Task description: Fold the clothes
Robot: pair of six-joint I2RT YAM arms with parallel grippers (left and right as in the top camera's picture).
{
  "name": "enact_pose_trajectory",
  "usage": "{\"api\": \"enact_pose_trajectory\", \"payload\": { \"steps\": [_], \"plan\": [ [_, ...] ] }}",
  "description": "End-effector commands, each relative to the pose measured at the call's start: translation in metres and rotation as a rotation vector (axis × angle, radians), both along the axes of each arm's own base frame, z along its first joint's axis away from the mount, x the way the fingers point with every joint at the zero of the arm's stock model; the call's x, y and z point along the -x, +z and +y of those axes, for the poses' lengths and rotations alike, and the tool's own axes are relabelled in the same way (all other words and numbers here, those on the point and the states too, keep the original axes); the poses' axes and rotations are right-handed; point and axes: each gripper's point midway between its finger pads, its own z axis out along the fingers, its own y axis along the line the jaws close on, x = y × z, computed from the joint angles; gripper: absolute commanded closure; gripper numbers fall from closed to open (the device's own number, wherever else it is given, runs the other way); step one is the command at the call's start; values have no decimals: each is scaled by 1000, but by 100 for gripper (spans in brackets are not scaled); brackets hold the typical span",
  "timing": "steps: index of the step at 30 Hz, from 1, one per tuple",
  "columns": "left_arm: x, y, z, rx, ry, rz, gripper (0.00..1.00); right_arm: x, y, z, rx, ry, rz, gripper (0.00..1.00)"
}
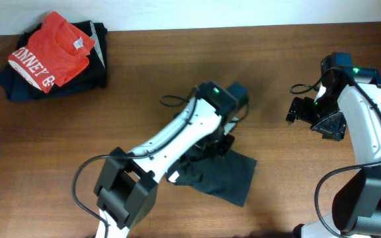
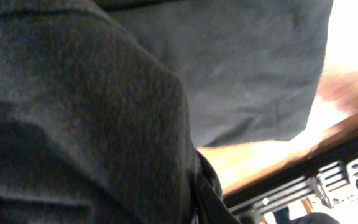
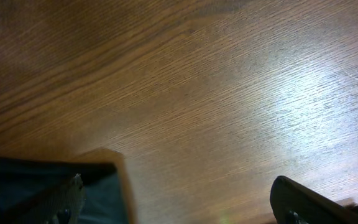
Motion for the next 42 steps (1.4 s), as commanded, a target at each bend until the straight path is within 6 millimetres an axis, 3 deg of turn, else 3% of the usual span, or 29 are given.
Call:
{"api": "enact_pose_trajectory", "payload": {
  "steps": [1, 4, 5, 6, 8, 11, 13, 15, 17, 20, 24, 27, 30, 34, 39, 41, 42],
  "plan": [
    [24, -16, -22, 38, 13, 33, 92, -3, 6, -1, 5, 2, -21, 1],
    [45, -17, -38, 87, -19, 91, 88, -3, 6, -1, 5, 2, -21, 1],
    [57, -15, -47, 108, -39, 117, 81, -3, 6, -1, 5, 2, -21, 1],
    [70, -14, -54, 116, -69, 134, 27, -3, 6, -1, 5, 2, -21, 1],
    [86, -14, -62, 112, -117, 137, 25, -3, 6, -1, 5, 2, -21, 1],
    [105, -13, -70, 119, -162, 153, 7, -3, 6, -1, 5, 2, -21, 1],
    [108, -8, -68, 122, -188, 170, 10, -3, 6, -1, 5, 2, -21, 1],
    [87, 7, -54, 65, -164, 108, 23, -3, 6, -1, 5, 2, -21, 1],
    [61, 28, -34, 23, -121, 36, 27, -3, 6, -1, 5, 2, -21, 1],
    [12, 48, 9, -20, 0, -73, 29, -3, 6, -1, 5, 2, -21, 1],
    [-32, 41, 60, -19, 199, -35, 23, -3, 6, -1, 5, 2, -21, 1],
    [-40, 24, 52, 138, 177, 40, 23, -3, 6, -1, 5, 2, -21, 1],
    [-45, 4, 33, 190, 150, 8, 23, -3, 6, -1, 5, 2, -21, 1],
    [-62, 2, 18, 248, 134, -66, 23, -3, 6, -1, 5, 2, -21, 1],
    [-71, -11, 15, 239, 134, -83, 23, -3, 6, -1, 5, 2, -21, 1],
    [-72, -22, 14, 226, 135, -66, 39, -3, 6, -1, 5, 2, -21, 1],
    [-73, -24, 14, 227, 135, -67, 67, -3, 6, -1, 5, 2, -21, 1]
  ]
}}
